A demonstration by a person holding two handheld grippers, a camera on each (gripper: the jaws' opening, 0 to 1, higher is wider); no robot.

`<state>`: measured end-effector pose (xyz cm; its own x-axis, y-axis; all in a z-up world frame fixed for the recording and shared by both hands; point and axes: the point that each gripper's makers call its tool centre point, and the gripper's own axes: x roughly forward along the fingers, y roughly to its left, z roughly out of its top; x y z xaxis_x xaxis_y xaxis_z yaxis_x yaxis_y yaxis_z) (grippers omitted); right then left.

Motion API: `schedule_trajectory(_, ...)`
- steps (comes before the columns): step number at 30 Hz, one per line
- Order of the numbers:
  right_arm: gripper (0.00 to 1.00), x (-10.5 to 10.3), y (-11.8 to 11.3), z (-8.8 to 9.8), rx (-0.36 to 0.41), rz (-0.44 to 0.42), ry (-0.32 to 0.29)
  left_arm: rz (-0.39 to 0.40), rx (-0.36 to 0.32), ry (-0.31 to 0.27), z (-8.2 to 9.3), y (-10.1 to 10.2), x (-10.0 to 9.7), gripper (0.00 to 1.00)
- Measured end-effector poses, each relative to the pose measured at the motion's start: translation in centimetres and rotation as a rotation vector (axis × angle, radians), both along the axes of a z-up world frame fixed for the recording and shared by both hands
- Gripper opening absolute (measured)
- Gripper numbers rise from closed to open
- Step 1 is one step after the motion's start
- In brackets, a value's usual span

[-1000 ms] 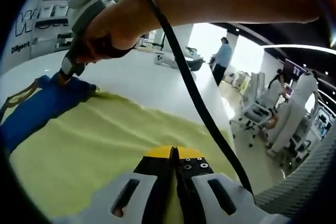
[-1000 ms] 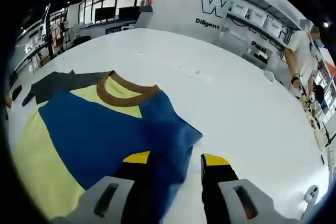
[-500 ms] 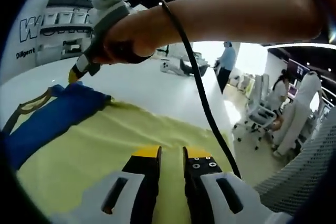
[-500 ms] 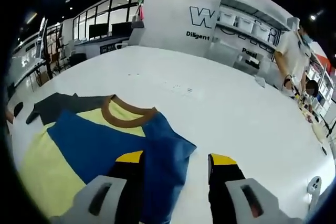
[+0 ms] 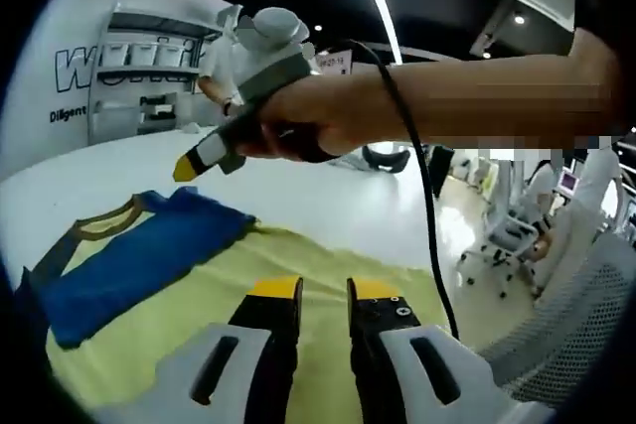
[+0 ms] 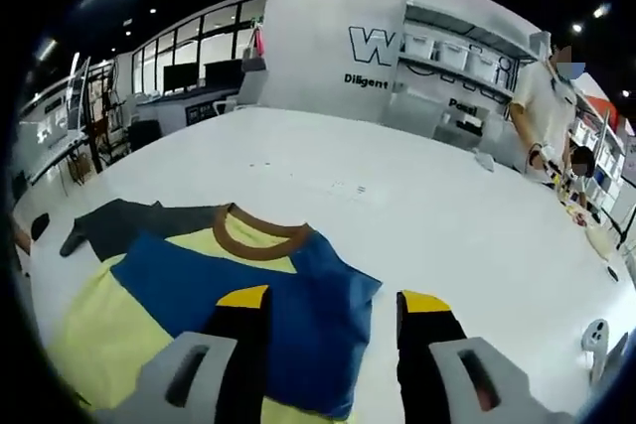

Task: Fold the garment on the visible template until the final outline fits inside the template.

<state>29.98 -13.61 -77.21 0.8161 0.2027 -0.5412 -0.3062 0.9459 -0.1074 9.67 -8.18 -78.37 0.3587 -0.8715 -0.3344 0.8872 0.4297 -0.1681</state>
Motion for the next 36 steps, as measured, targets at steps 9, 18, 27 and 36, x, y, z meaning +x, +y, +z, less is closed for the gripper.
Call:
schedule_trajectory(9, 0.47, -2.4, 1.3, 1.8, 0.019, -0.009, -0.034, 0.079, 0.001, -0.02, 1.5, 3.8, 1.7, 0.13)
schedule_trajectory(18, 0.47, -3.6, 2.3, 2.7, 0.079, -0.023, -0.078, 0.164, -0.006, -0.04, 3.2, 8.3, 3.0, 0.13)
schedule_trajectory(27, 0.48, -5.0, 3.5, 3.3, 0.109, -0.017, -0.08, 0.27, 0.058, -0.03, 3.1, 12.8, 3.7, 0.14)
schedule_trajectory(36, 0.49, -7.0, 5.2, 2.8, 0.173, -0.025, -0.063, 0.431, 0.053, -0.005, 2.6, 19.0, 5.5, 0.15)
